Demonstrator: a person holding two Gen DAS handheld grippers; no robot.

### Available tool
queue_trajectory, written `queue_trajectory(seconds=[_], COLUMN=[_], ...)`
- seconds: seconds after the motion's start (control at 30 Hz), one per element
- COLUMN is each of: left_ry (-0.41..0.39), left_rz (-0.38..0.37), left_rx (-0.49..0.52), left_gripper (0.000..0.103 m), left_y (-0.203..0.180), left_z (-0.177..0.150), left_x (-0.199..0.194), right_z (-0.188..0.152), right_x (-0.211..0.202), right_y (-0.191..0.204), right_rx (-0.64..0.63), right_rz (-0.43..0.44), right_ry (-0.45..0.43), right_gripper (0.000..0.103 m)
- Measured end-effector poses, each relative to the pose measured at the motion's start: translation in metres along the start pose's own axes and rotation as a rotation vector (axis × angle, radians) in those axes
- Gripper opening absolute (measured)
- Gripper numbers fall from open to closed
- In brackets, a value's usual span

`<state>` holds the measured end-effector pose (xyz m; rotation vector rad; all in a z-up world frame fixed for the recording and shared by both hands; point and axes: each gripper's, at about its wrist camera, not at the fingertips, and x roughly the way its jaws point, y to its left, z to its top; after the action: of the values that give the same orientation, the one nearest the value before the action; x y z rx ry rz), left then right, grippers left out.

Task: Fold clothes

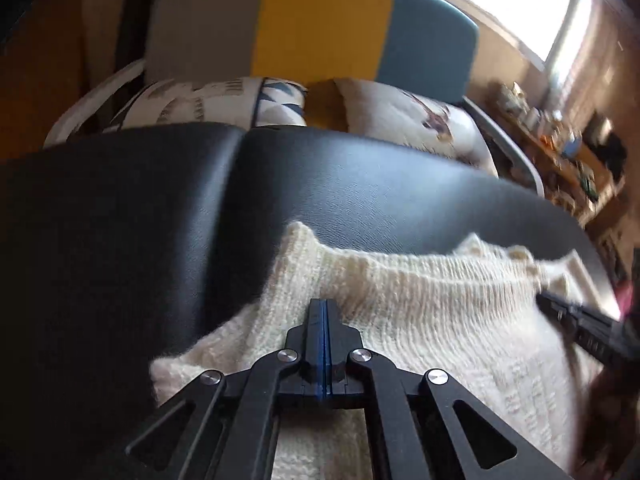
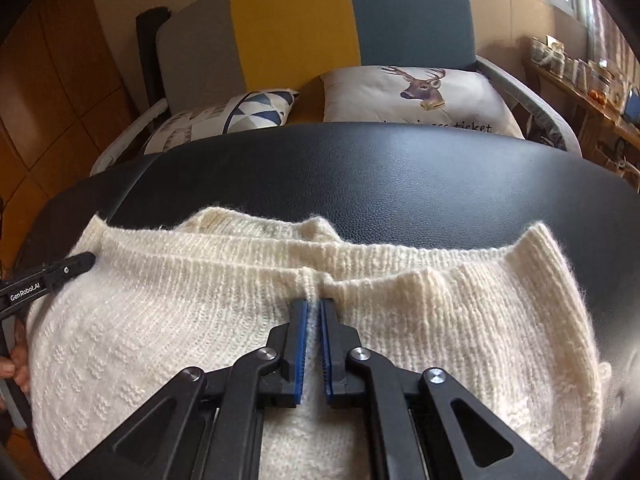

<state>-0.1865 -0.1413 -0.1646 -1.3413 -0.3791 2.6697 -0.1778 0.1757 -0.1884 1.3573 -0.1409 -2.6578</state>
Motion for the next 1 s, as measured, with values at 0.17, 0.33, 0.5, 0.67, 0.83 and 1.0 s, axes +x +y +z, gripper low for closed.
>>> queue_trajectory(seconds=[0.17, 0.33, 0.5, 0.67, 0.83, 1.0], left_ry=[-0.007, 0.001, 0.007, 0.035, -0.001, 0.085], left_rz=[-0.013, 0.003, 0.002, 0.026, -0.091, -0.346], left_rx=[0.004, 0.085, 0.132, 0.105, 0.102, 0.287], left_gripper=[0.001, 0.001, 0.001, 0.002, 0.002, 0.004], left_y=[-0.007, -0.015, -0.003, 0.016, -0.025, -0.128], left_z=[-0.004, -0.011, -0.025, -0.027, -0.023, -0.046], left_x=[0.003, -0.003, -0.021, -0.039, -0.069, -0.067], right_z=[0.006, 0.006, -0.037, -0.107, -0.142, -0.12], right_x=[0.002, -0.016, -0.1, -0.165, -0.166, -0.129], right_y=[0.003, -0.006, -0.066, -0.148, -0.19, -0.189], right_rx=[-0.005, 0.057, 0.258, 0.353, 0.397, 0.393], right_rz=[-0.007, 0.129, 0.475, 0.491, 0.546, 0.707], right_ry=[0.032, 0.077, 0.045, 0.115, 0.137, 0.176], right_gripper=[0.006, 0.016, 0.022, 0.028, 0.028, 0.028])
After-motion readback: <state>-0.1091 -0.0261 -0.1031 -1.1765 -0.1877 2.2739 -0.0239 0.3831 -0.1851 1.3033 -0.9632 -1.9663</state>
